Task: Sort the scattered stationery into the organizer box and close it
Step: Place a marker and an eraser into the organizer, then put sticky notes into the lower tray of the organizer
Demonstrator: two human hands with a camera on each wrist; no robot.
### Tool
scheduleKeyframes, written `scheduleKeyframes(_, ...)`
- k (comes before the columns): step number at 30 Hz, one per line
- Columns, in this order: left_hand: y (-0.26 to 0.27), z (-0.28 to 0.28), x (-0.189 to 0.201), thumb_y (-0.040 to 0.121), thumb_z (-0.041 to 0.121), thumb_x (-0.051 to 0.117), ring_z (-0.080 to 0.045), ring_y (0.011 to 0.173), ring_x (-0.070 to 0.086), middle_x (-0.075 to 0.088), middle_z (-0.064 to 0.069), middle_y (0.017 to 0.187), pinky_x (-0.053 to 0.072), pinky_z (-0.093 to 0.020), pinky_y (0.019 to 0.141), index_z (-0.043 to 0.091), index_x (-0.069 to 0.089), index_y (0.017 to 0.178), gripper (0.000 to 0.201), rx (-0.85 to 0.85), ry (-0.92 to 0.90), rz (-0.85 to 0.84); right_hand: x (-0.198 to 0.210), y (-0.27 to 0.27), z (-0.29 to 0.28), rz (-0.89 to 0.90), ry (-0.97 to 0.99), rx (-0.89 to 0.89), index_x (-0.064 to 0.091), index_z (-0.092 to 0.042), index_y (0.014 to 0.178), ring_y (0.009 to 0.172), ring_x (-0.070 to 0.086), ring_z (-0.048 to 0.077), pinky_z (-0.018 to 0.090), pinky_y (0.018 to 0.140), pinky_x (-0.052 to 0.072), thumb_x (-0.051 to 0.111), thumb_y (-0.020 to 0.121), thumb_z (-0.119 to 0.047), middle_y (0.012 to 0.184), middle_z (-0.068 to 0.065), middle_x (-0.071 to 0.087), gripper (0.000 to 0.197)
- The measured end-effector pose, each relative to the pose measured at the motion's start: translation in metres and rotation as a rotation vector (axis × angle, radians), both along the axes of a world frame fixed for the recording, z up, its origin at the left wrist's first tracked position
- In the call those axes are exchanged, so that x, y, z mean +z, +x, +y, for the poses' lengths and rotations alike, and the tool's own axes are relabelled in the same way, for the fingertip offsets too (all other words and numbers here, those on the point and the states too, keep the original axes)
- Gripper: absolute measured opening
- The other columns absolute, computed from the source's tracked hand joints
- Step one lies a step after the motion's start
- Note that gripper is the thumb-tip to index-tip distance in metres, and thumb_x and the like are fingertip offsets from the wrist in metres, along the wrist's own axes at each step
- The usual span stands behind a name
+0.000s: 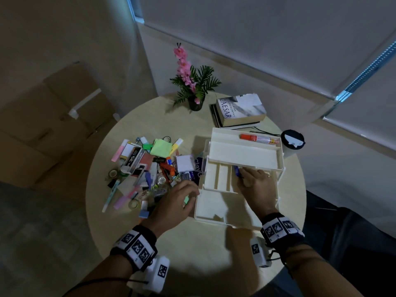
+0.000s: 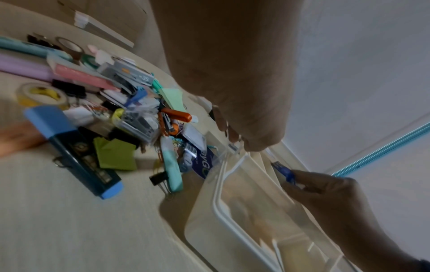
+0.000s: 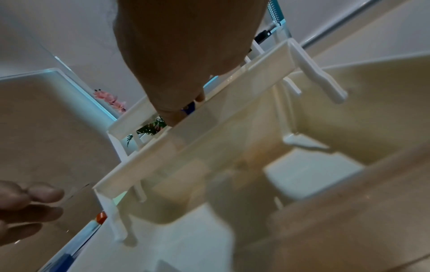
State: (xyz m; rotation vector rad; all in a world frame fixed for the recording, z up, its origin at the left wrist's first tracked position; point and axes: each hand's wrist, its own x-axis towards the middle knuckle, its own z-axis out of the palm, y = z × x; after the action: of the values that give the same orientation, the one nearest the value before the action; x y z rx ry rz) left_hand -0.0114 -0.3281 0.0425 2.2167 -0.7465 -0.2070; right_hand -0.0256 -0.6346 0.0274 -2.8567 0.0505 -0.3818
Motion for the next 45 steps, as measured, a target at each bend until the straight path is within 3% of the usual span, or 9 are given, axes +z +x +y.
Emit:
scheduleKeyframes(10, 0.01, 0.066, -0.005, 0.103, 0.015, 0.063, -0.007, 0.114, 0.059, 0.058, 0.011, 0.122, 0.052, -0.035, 0.097, 0.023, 0.065, 0.113, 0.014, 0.04, 0.08, 0.094, -0.002, 0.01, 0.033, 0.106, 0.01, -0.145, 0.083, -0.02, 0.106, 0.094, 0.067, 0.033, 0.037, 0.067, 0.057, 0.081, 0.085, -0.01, 0.111, 0.008, 0.072, 0.023)
scheduleKeyframes(14, 0.018, 0.096, -0.001, 0.102, 0.013, 0.063, -0.013, 0.112, 0.063, 0.06, 0.01, 0.122, 0.054, -0.036, 0.093, 0.024, 0.065, 0.111, 0.015, 0.068, 0.048, 0.119, -0.003, 0.002, 0.044, 0.078, 0.157, -0.144, 0.077, -0.01, 0.114, 0.102, 0.066, 0.036, 0.042, 0.084, 0.057, 0.07, 0.089, 0.0, 0.122, 0.01, 0.07, 0.028)
scheduleKeyframes(17, 0.029, 0.127, 0.0, 0.1, 0.012, 0.064, -0.01, 0.105, 0.061, 0.06, 0.009, 0.117, 0.054, -0.033, 0.09, 0.023, 0.066, 0.11, 0.015, 0.153, 0.072, 0.112, 0.021, -0.004, 0.072, -0.023, 0.069, -0.188, 0.075, -0.012, 0.113, 0.109, 0.06, 0.037, 0.048, 0.091, 0.047, 0.072, 0.088, -0.003, 0.121, 0.011, 0.071, 0.027)
scheduleKeyframes(20, 0.041, 0.16, -0.007, 0.096, 0.013, 0.066, -0.011, 0.096, 0.061, 0.061, 0.009, 0.107, 0.055, -0.038, 0.083, 0.027, 0.064, 0.101, 0.015, 0.276, 0.091, 0.104, 0.046, 0.009, 0.121, -0.053, 0.108, -0.015, 0.074, -0.012, 0.104, 0.098, 0.061, 0.032, 0.041, 0.083, 0.047, 0.074, 0.086, -0.005, 0.11, 0.008, 0.071, 0.02)
scheduleKeyframes(24, 0.054, 0.195, -0.013, 0.092, 0.013, 0.069, -0.013, 0.093, 0.064, 0.066, 0.009, 0.104, 0.053, -0.031, 0.078, 0.029, 0.065, 0.098, 0.018, 0.442, 0.127, 0.14, 0.04, 0.056, 0.179, 0.259, 0.217, 0.125, 0.072, -0.019, 0.111, 0.09, 0.069, 0.027, 0.036, 0.067, 0.054, 0.074, 0.089, -0.015, 0.111, 0.006, 0.07, 0.023)
scheduleKeyframes(28, 0.068, 0.219, -0.025, 0.09, 0.019, 0.071, -0.019, 0.094, 0.066, 0.063, 0.007, 0.104, 0.057, -0.039, 0.08, 0.028, 0.065, 0.098, 0.013, 0.53, 0.132, 0.176, 0.011, 0.098, 0.211, 0.479, 0.262, -0.029, 0.067, -0.01, 0.127, 0.095, 0.071, 0.027, 0.031, 0.073, 0.049, 0.072, 0.095, -0.029, 0.124, 0.013, 0.069, 0.038)
scheduleKeyframes(32, 0.088, 0.223, -0.028, 0.09, 0.029, 0.075, -0.019, 0.094, 0.062, 0.058, 0.007, 0.104, 0.056, -0.04, 0.08, 0.027, 0.063, 0.1, 0.016, 0.554, 0.154, 0.223, -0.003, 0.116, 0.234, 0.478, 0.393, -0.008, 0.074, -0.017, 0.104, 0.087, 0.07, 0.021, 0.033, 0.072, 0.054, 0.068, 0.097, -0.028, 0.093, -0.001, 0.072, 0.014)
scheduleKeyframes(35, 0.104, 0.219, -0.029, 0.089, 0.035, 0.075, -0.022, 0.097, 0.059, 0.056, 0.003, 0.107, 0.054, -0.04, 0.08, 0.025, 0.061, 0.103, 0.022, 0.542, 0.196, 0.213, -0.014, 0.121, 0.249, 0.495, 0.352, 0.023, 0.073, -0.021, 0.097, 0.084, 0.071, 0.023, 0.04, 0.072, 0.059, 0.067, 0.093, -0.036, 0.09, 0.001, 0.074, 0.016)
scheduleKeyframes(45, 0.141, 0.189, -0.039, 0.088, 0.055, 0.069, -0.028, 0.11, 0.059, 0.059, -0.007, 0.122, 0.056, -0.044, 0.089, 0.019, 0.06, 0.114, 0.045, 0.505, 0.412, 0.228, -0.021, 0.182, 0.265, 0.451, 0.257, -0.078, 0.061, -0.007, 0.132, 0.11, 0.063, 0.039, 0.048, 0.095, 0.053, 0.073, 0.09, -0.026, 0.125, 0.019, 0.063, 0.047)
